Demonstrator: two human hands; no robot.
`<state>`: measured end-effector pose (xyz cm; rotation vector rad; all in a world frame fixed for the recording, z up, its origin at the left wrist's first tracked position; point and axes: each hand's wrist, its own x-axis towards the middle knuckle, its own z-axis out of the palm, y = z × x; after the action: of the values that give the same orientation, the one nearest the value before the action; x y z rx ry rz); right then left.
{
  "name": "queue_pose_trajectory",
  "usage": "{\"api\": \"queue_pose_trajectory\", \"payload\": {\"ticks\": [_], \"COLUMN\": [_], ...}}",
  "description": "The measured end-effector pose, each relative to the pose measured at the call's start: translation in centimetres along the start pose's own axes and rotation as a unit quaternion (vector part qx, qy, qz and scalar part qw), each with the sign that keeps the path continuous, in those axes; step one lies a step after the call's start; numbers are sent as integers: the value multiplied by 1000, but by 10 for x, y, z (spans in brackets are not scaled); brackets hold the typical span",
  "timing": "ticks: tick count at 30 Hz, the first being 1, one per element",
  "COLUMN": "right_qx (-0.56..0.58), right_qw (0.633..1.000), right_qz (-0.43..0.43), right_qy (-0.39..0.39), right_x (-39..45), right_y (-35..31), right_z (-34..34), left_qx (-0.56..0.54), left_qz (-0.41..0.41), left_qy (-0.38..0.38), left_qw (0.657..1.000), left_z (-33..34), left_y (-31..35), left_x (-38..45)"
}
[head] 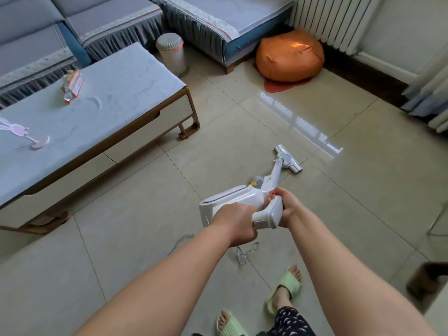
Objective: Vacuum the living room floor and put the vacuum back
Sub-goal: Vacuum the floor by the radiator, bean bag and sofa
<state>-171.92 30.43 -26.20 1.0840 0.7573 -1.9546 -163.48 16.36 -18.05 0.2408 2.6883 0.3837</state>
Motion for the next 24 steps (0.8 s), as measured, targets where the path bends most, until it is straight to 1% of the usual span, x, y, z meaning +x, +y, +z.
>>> {"api": "queue_pose_trajectory", "payload": {"ticks": [2,4,12,16,21,24], "right_qx": [-7,-15,-16,-5,5,7], "right_qw": [1000,1000,999,1000,1000,1000], "right_qz": [2,0,-21,-14,2,-14], "right_qy": [10,14,30,16,13,17], "right_x": [1,3,6,6,7,6], "right_y": [-23,-62,-147,-161,-153,-154], "right_z": [-6,-18,-44,-50,-47,-42], "left_qx": [-5,-10,-21,-16,-2,8], "left_qz": [-2,-3,5,5,20,40], "left_qy": [-6,-12,-20,-18,-18,-17], "left_qw": [1000,1000,1000,1000,1000,999], "left_z": [-3,-4,-13,-15,-19,-22], "left_y": [13,36,88,99,91,86], "left_x": [19,54,128,137,135,138]}}
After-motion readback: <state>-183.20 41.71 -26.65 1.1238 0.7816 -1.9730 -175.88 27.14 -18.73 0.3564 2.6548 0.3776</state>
